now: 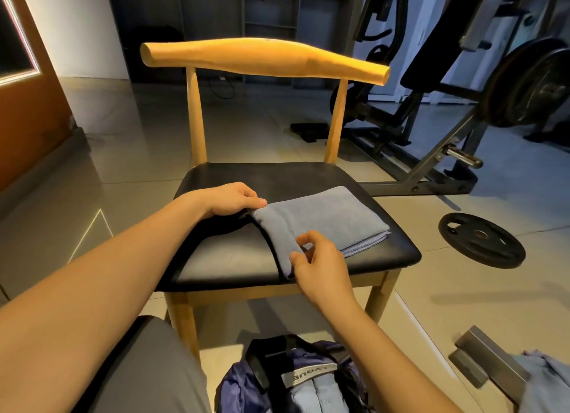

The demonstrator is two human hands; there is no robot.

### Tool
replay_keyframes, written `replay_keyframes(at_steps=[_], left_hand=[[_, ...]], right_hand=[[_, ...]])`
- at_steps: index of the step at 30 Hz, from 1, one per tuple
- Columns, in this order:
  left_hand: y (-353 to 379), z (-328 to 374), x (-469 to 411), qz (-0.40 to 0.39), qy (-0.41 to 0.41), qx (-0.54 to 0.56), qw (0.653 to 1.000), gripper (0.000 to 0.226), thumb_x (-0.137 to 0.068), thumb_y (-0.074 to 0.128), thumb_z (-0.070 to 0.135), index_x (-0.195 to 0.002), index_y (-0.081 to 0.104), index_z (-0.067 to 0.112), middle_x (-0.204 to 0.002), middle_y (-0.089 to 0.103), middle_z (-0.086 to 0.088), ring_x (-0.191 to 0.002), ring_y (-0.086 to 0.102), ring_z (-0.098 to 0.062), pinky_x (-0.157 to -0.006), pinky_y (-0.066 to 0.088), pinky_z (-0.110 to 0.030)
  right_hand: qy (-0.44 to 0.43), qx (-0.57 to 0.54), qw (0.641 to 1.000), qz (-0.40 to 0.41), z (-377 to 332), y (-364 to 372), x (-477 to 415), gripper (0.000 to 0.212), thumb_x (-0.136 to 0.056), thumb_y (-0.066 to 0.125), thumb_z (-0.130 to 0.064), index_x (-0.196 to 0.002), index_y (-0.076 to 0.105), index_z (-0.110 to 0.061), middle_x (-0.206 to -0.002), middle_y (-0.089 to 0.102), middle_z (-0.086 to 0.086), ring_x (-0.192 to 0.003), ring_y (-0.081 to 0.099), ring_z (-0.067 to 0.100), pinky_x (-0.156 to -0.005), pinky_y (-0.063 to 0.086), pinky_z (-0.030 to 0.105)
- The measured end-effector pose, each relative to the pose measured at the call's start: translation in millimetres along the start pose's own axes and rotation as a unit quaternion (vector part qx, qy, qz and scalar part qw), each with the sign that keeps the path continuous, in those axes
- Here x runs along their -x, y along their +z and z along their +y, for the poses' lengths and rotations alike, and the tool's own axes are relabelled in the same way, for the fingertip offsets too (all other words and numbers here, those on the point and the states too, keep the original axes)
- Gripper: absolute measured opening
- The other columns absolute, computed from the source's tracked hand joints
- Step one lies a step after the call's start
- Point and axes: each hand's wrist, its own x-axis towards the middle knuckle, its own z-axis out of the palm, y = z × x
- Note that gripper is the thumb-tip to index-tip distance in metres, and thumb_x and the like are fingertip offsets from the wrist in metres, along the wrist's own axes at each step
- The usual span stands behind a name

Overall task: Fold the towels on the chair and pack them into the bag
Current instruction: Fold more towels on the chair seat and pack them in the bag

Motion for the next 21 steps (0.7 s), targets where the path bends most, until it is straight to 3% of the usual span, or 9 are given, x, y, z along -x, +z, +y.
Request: replay_keyframes(at_steps=[2,6,9,13,17,21], left_hand=[[0.6,2.7,0.2,0.005,-0.006,-0.017,1.0,0.048,-0.1,0.06,0.047,-0.088,0.069,0.001,-0.083,0.06,-0.013,-0.079,0.054,-0.018,-0.08,0.046,-0.036],[-9.2,-0.8,14.1,0.025,-0.01,-0.035,0.999,0.039,-0.099,0.062,0.04,-0.072,0.061,0.012,-0.073,0.054,0.0,-0.071,0.048,-0.015,-0.073,0.04,-0.03],[-18.7,-3.7,32.6,0.062,-0.04,-0.023,0.997,0.039,-0.099,0.064,0.038,-0.077,0.067,0.005,-0.072,0.058,0.001,-0.071,0.052,-0.014,-0.069,0.042,-0.027],[-11.0,-1.8,63.2,0.128,-0.095,0.068,0.985,0.04,-0.092,0.073,0.038,-0.07,0.068,0.005,-0.067,0.054,-0.007,-0.07,0.051,-0.019,-0.067,0.044,-0.029],[12.3,14.3,87.9,0.101,-0.099,0.123,0.982,0.025,-0.086,0.081,0.033,-0.077,0.081,0.01,-0.082,0.074,-0.006,-0.082,0.063,-0.017,-0.07,0.049,-0.026],[25.9,31.0,93.6,0.074,-0.081,0.091,0.99,0.017,-0.086,0.082,0.029,-0.073,0.081,0.017,-0.081,0.074,-0.002,-0.086,0.064,-0.015,-0.07,0.046,-0.024]], right_hand=[[0.0,0.004,1.0,0.0,2.7,-5.0,-7.7,0.022,-0.097,0.061,-0.023,-0.118,0.064,-0.023,-0.107,0.07,0.007,-0.095,0.068,0.029,-0.084,0.058,0.042],[0.016,-0.005,1.0,-0.023,6.2,-9.2,-28.3,0.022,-0.092,0.059,-0.021,-0.111,0.068,-0.028,-0.095,0.075,0.008,-0.081,0.072,0.031,-0.077,0.062,0.049],[-0.006,-0.013,1.0,-0.023,-2.9,-11.7,-43.6,0.027,-0.093,0.056,-0.017,-0.107,0.074,-0.031,-0.108,0.075,0.004,-0.095,0.07,0.033,-0.084,0.06,0.049],[-0.072,0.091,0.992,-0.049,-13.4,-30.0,-69.0,0.031,-0.101,0.051,-0.017,-0.12,0.074,-0.027,-0.123,0.072,0.0,-0.113,0.064,0.026,-0.097,0.053,0.043],[-0.104,0.085,0.986,-0.094,-3.2,-73.2,-81.1,0.019,-0.098,0.065,-0.018,-0.111,0.077,-0.024,-0.108,0.075,-0.004,-0.103,0.068,0.014,-0.091,0.056,0.033],[-0.091,0.019,0.985,-0.144,10.7,-101.3,-75.1,0.007,-0.092,0.074,-0.021,-0.094,0.077,-0.027,-0.088,0.076,-0.006,-0.086,0.07,0.01,-0.081,0.057,0.028]])
